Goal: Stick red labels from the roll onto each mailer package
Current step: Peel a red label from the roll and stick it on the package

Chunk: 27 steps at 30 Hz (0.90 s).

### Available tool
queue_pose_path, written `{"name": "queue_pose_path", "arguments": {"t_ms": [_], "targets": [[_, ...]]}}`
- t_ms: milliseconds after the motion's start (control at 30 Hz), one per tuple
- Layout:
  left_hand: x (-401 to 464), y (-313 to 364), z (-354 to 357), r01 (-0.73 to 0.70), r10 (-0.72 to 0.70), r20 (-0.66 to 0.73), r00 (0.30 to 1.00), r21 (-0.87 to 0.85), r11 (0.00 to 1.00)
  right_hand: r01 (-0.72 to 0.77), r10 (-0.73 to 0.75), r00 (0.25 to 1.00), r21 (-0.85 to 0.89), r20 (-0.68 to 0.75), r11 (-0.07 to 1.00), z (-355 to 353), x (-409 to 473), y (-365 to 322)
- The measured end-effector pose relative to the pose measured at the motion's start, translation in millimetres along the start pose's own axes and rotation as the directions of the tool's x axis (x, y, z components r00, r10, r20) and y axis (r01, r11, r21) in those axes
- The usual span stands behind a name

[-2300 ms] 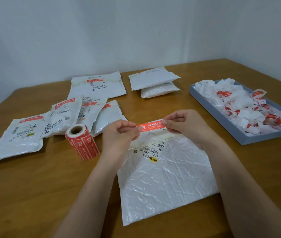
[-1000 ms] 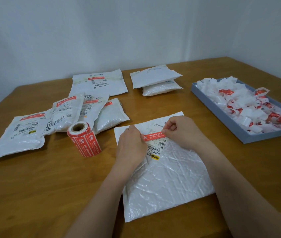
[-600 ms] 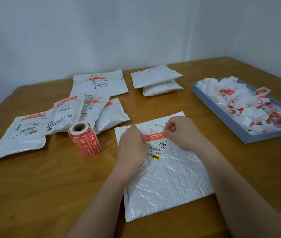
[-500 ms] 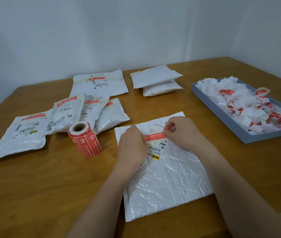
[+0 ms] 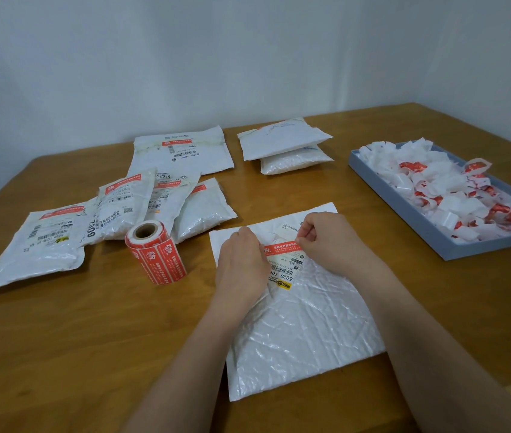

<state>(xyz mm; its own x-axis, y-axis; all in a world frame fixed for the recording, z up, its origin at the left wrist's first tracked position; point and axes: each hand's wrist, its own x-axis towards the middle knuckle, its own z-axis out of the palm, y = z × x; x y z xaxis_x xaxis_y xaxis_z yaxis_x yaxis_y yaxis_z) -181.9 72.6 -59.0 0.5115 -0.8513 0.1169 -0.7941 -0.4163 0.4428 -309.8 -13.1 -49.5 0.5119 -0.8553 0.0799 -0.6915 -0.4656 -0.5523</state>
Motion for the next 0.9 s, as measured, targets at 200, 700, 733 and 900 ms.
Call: {"name": "queue_pose_path", "arguments": {"t_ms": [200, 700, 733, 900], "targets": [[-0.9, -1.0, 0.3, 0.003, -0.003, -0.006, 1.000, -0.060, 0.998, 0.005, -0.005, 1.000, -0.001, -0.010, 1.000, 0.4, -0.3, -0.1], [-1.7, -4.2, -5.5, 0.010, -0.018, -0.040, 0.999, -0.188, 0.982, -0.037, 0.033, 0.998, -0.089, -0.047, 0.995, -4.2, -2.5, 0.4], [-1.9, -4.3, -5.3, 0.012, -0.020, -0.042, 0.999, -0.197, 0.980, -0.032, 0.028, 0.999, -0.088, -0.041, 0.996, -4.5, -2.2, 0.7], [-1.2, -6.1, -4.4, -0.014, 0.006, -0.044, 0.999, -0.199, 0.980, -0.028, 0.025, 0.999, -0.066, -0.042, 0.997, -4.9, 0.0, 2.7]]}}
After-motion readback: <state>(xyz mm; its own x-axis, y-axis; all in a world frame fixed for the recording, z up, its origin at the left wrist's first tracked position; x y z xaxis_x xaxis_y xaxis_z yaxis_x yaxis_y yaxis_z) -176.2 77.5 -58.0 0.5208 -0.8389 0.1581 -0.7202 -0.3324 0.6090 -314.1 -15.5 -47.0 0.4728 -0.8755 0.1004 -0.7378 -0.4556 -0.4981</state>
